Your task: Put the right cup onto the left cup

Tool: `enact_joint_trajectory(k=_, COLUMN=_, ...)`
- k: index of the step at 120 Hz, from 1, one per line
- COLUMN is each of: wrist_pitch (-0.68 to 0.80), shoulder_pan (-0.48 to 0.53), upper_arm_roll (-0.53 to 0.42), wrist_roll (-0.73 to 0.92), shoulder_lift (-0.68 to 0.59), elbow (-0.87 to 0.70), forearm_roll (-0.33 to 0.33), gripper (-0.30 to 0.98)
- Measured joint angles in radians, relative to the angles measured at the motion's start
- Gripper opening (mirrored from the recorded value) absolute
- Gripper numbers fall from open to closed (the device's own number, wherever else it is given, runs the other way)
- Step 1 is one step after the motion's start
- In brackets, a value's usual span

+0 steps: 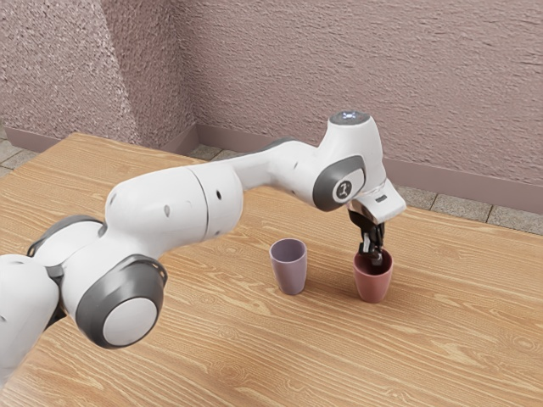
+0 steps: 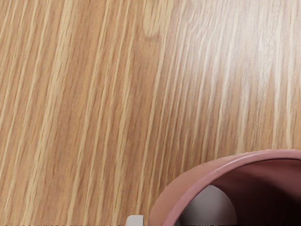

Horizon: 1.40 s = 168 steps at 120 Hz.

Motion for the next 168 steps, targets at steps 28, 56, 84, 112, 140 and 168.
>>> enact_joint_trajectory(k=28, wrist_pitch=-0.058, shoulder_pan=0.018, upper_arm_roll=0.012, wrist_roll=-0.020, shoulder_lift=-0.098, elbow=-0.074, forearm_roll=0.012, gripper=-0.09)
enact_joint_trajectory(k=56, wrist_pitch=-0.125, shoulder_pan=0.030, upper_arm_roll=0.016, wrist_roll=-0.035, shoulder_lift=-0.213, elbow=-0.107, forearm_roll=0.059, gripper=-0.10)
enact_joint_trajectory(k=84, wrist_pitch=-0.171, shoulder_pan=0.064, upper_arm_roll=0.017, wrist_roll=-0.049, shoulder_lift=-0.266, elbow=-0.139, forearm_roll=0.086, gripper=-0.10)
enact_joint_trajectory(k=112, wrist_pitch=-0.201, shoulder_pan=0.098, upper_arm_roll=0.021, wrist_roll=-0.060, shoulder_lift=-0.307, elbow=-0.187, forearm_roll=0.094, gripper=-0.10)
enact_joint_trajectory(k=140, wrist_pitch=-0.219, shoulder_pan=0.119, upper_arm_roll=0.031, wrist_roll=-0.072, shoulder_lift=-0.346, elbow=-0.267, forearm_roll=0.096, gripper=-0.10)
enact_joint_trajectory(k=168, wrist_pitch=-0.237, shoulder_pan=0.127, upper_arm_roll=0.031, wrist_roll=-0.085, shoulder_lift=-0.356, elbow=-0.282, forearm_roll=0.110, gripper=-0.10)
